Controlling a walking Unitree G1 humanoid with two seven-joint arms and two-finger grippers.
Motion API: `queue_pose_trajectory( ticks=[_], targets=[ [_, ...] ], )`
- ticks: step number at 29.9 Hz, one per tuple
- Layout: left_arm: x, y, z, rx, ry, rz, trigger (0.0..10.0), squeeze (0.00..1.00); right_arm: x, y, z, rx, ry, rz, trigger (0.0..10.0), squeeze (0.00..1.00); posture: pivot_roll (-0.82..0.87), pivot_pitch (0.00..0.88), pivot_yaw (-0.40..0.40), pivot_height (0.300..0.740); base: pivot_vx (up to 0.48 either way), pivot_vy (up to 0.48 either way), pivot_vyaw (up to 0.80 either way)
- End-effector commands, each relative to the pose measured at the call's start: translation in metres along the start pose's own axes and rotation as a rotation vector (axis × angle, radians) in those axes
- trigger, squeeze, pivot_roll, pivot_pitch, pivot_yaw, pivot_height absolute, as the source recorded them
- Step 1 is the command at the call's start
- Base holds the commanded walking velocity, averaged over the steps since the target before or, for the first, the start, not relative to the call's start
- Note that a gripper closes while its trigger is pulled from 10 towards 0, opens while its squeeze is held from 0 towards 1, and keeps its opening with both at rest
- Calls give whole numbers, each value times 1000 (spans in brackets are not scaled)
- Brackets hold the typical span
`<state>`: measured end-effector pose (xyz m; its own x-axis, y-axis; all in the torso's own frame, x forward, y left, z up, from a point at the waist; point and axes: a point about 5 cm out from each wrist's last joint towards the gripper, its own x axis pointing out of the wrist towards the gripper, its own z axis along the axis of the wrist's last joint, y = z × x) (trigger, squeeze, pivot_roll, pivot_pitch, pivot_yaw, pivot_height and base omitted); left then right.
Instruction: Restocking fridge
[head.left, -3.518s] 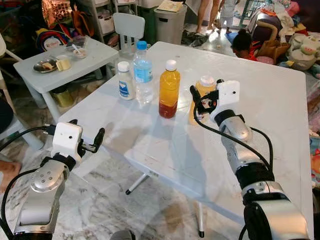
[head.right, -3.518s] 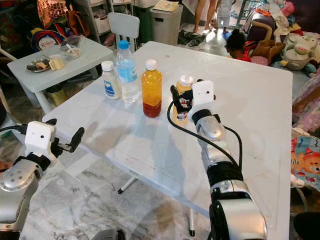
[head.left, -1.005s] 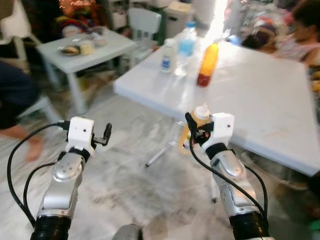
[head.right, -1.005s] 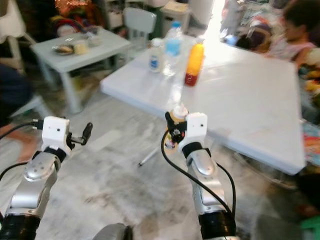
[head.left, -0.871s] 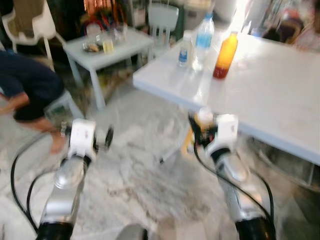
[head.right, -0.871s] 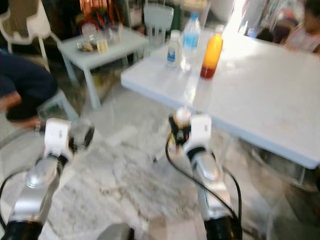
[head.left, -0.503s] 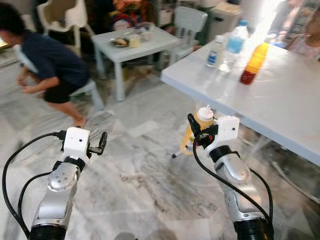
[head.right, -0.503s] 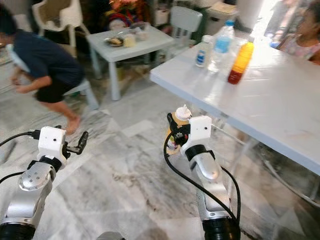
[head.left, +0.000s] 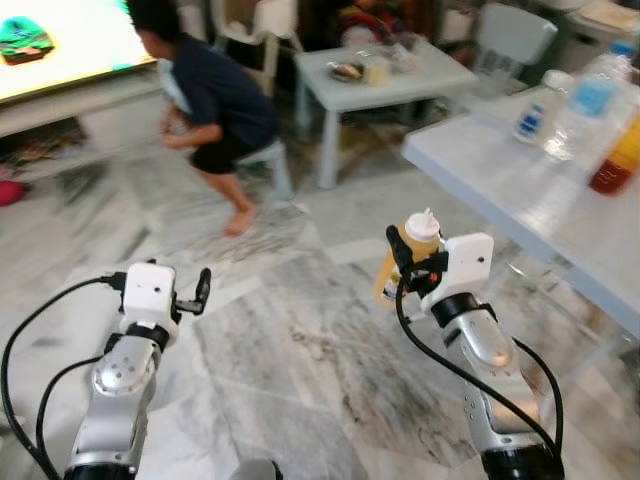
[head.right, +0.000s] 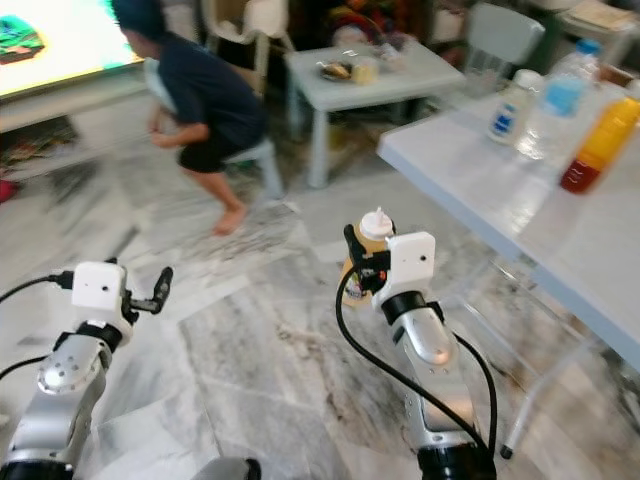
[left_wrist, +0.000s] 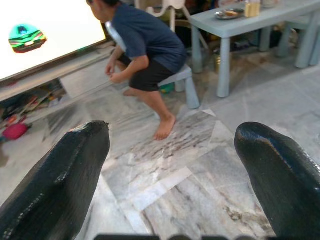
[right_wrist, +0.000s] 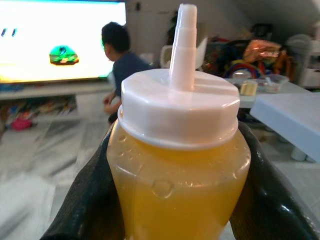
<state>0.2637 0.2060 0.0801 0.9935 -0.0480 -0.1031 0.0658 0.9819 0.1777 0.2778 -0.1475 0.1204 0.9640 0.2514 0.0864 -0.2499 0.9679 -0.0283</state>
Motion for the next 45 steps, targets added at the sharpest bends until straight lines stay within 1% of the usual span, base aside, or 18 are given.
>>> queue_pose_trajectory(
  ticks=[1, 3, 7, 11, 16, 18, 20, 24, 28, 33, 36, 40, 42, 43, 45],
  targets=[
    [0, 0, 2, 17, -4, 2, 10000, 0, 4, 1, 9, -18, -38, 5, 10000, 0, 34, 0, 6, 740, 0, -300, 775],
    [1, 0, 2, 17, -3, 4, 10000, 0, 9, 3, 14, -50, -55, 26, 10000, 0, 34, 0, 8, 740, 0, -148, 775],
    [1, 0, 2, -7, 9, 9, 10000, 0, 11, 1, 16, -48, -59, 19, 10000, 0, 33, 0, 5, 740, 0, 0, 775],
    [-3, 3, -1, -11, 18, 24, 10000, 0, 8, -2, 14, -50, -53, 9, 10000, 0, 31, 0, 2, 740, 0, 0, 775],
    [-8, 4, -6, -17, 21, 72, 10000, 0, 3, -4, 10, -59, -32, 5, 10000, 0, 27, 0, -16, 740, 0, 0, 775],
    [-8, 2, -7, -10, 23, 68, 10000, 0, 2, -6, 9, -45, -22, -12, 10000, 0, 31, 0, -26, 740, 0, 0, 775],
    [-7, 1, -7, -22, 19, 67, 10000, 0, 2, -6, 8, -44, -17, -10, 10000, 0, 33, 0, -30, 740, 0, 0, 775],
    [-6, 3, -8, -40, 27, 78, 10000, 0, 4, -3, 7, -52, -14, 18, 10000, 0, 40, 0, -40, 740, 0, 0, 775],
    [-7, 1, -9, -29, 27, 67, 10000, 0, 8, -3, 8, -54, -16, 20, 10000, 0, 47, 0, -45, 740, 0, 0, 775],
    [-9, -3, -10, -59, 22, 35, 10000, 0, 11, -4, 10, -64, -22, 32, 10000, 0, 46, 0, -48, 740, 0, 0, 775],
    [-9, -3, -10, -49, 21, 48, 10000, 0, 11, -5, 10, -68, -23, 32, 10000, 0, 44, 0, -47, 740, 0, 0, 775],
    [-8, -4, -10, -49, 22, 50, 10000, 0, 10, -8, 10, -74, -26, 21, 10000, 0, 43, 0, -45, 740, 0, 0, 775],
    [-7, -2, -7, -58, 3, 73, 10000, 0, 10, -16, 6, -106, -23, -41, 10000, 0, 45, 0, -42, 740, 0, 0, 769],
    [-6, -1, -7, -59, 0, 76, 10000, 0, 10, -17, 6, -111, -21, -47, 10000, 0, 45, 0, -42, 740, 0, 0, 769],
    [-5, 2, -6, -64, -2, 94, 10000, 0, 11, -18, 5, -88, -16, -65, 10000, 0, 43, 0, -37, 740, 0, 0, 769]
  ],
)
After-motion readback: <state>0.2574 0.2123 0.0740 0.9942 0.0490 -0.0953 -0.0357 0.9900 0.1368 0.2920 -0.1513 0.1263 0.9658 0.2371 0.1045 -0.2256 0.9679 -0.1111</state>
